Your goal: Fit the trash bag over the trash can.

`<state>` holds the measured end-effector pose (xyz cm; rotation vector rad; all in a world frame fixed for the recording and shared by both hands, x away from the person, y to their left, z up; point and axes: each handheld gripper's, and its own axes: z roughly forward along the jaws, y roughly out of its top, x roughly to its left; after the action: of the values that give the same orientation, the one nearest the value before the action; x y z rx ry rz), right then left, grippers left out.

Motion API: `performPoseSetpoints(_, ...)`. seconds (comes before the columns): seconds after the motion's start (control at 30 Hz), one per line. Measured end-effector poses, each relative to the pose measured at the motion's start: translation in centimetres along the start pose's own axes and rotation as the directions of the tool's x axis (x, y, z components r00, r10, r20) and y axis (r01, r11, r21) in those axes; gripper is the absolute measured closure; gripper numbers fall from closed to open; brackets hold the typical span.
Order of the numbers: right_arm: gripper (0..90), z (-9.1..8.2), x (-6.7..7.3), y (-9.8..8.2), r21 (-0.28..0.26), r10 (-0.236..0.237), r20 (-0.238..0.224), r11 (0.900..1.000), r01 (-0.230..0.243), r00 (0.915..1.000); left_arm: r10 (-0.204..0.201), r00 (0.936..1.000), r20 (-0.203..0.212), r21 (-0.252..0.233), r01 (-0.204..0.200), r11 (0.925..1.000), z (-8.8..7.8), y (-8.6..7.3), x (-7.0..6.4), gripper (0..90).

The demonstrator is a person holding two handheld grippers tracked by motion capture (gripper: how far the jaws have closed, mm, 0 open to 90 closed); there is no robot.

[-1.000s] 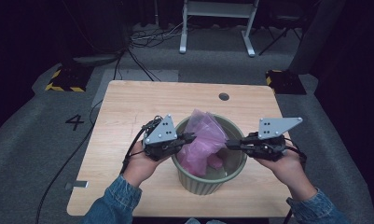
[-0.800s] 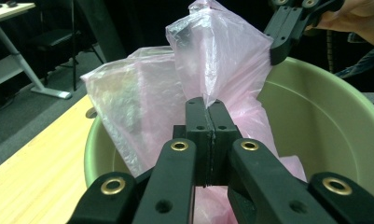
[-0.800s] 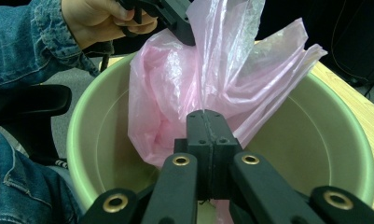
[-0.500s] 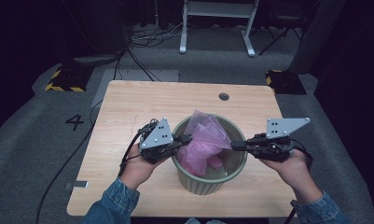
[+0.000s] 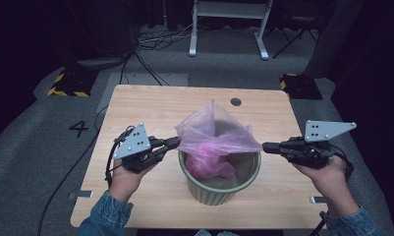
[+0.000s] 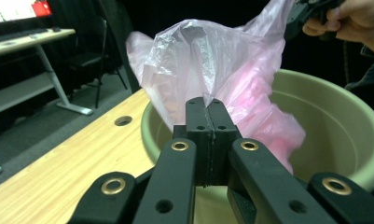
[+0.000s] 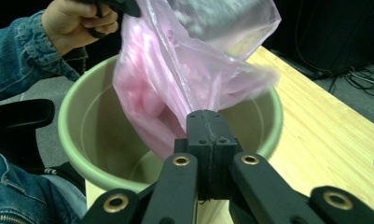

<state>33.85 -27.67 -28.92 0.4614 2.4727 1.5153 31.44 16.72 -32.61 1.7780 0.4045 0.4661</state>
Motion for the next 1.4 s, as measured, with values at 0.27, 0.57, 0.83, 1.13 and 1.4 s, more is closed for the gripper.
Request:
performPoseSetpoints(0.27,89.9,-2.6,-1.4,-1.1,-0.018,0.051,0.074,0.999,-0.050,0.9959,-0.027,0.9993,-0.026,-0.041,0.026,0.9988,-3.1,-2.2,1.0,89.7)
performPoseSetpoints(0.57,90.0,-5.2,-1.7,-3.0,-0.018,0.113,0.125,0.994,-0.112,0.9857,-0.039,0.9986,-0.037,-0.042,0.037,0.9984,-5.6,-4.3,1.1,89.7)
performPoseSetpoints(0.83,89.9,-5.8,-0.4,-5.5,0.003,0.149,0.100,0.989,-0.150,0.9838,-0.013,0.9996,0.025,-0.050,0.014,0.9987,-6.2,-5.6,-0.1,89.4)
performPoseSetpoints(1.13,64.7,-5.8,0.1,-5.2,-0.062,0.121,0.085,0.991,-0.116,0.9890,-0.071,0.9918,0.107,-0.109,0.082,0.9906,-6.0,-4.8,0.7,48.4)
performPoseSetpoints(1.4,52.5,-4.7,-1.5,-2.9,-0.098,0.097,0.108,0.991,-0.086,0.9894,-0.117,0.9907,0.069,-0.051,0.121,0.9914,-4.6,-3.8,2.5,46.4)
